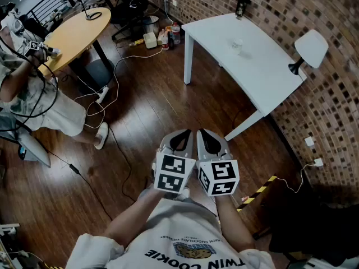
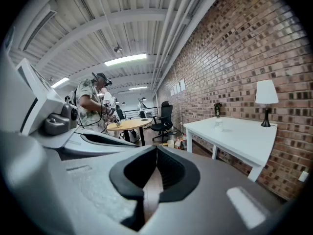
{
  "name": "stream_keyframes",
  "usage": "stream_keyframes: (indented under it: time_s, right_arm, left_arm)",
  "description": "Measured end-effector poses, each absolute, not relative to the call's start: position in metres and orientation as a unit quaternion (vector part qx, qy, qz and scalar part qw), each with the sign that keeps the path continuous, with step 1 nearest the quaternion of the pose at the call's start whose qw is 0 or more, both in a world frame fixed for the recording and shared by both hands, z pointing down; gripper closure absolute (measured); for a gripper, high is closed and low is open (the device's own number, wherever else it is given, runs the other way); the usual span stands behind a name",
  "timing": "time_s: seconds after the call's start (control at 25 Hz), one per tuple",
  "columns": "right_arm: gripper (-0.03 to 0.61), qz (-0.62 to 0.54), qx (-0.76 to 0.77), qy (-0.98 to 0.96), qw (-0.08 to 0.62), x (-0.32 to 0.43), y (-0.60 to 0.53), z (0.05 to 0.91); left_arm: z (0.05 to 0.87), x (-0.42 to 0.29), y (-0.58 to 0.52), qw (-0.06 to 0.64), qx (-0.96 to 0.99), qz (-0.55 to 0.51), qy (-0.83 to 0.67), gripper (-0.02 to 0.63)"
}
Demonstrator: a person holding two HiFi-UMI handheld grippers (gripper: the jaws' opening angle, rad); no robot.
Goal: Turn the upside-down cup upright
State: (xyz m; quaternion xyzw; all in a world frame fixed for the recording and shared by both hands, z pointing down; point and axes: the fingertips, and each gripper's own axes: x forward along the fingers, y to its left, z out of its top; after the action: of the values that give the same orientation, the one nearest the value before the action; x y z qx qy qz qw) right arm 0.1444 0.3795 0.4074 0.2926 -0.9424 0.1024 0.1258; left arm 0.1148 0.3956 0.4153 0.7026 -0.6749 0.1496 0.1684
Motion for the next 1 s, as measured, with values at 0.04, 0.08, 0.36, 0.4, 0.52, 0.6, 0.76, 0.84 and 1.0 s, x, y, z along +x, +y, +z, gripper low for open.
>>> stream_keyframes:
  time_s: [0.04,0.08,0.36,0.4,0.52,0.6,0.76,0.84,1.0]
  right_arm:
    - [0.575,0.100,0.294,-0.942,0.124,0.143,0.374,0.408]
    - [0.574,0.098,0.295,-0.942,0.123,0.141,0.368,0.409]
    - [0.574,0.101,0.299,-0.940,0.130,0.118,0.320,0.423]
    - [0.574,0.101,0.301,-0.939,0.132,0.112,0.311,0.425]
    - [0.574,0.100,0.309,-0.936,0.137,0.092,0.280,0.428]
    - [0.574,0.102,0.314,-0.933,0.141,0.078,0.257,0.428]
    - [0.574,0.114,0.324,-0.927,0.150,0.044,0.212,0.428]
    - [0.574,0.122,0.331,-0.923,0.154,0.027,0.192,0.430]
    - [0.574,0.126,0.346,-0.916,0.160,-0.004,0.161,0.429]
  left_arm:
    - [0.416,0.113,0.390,0.166,0.704,0.149,-0.674,0.611]
    - [0.417,0.111,0.385,0.165,0.705,0.148,-0.673,0.611]
    - [0.431,0.089,0.334,0.171,0.710,0.145,-0.667,0.611]
    - [0.433,0.083,0.324,0.171,0.712,0.144,-0.666,0.611]
    - [0.435,0.062,0.291,0.172,0.717,0.143,-0.660,0.611]
    - [0.435,0.047,0.270,0.175,0.722,0.145,-0.654,0.611]
    - [0.438,0.011,0.227,0.189,0.729,0.145,-0.642,0.611]
    - [0.440,-0.008,0.207,0.200,0.733,0.142,-0.634,0.611]
    - [0.440,-0.039,0.172,0.206,0.744,0.139,-0.620,0.611]
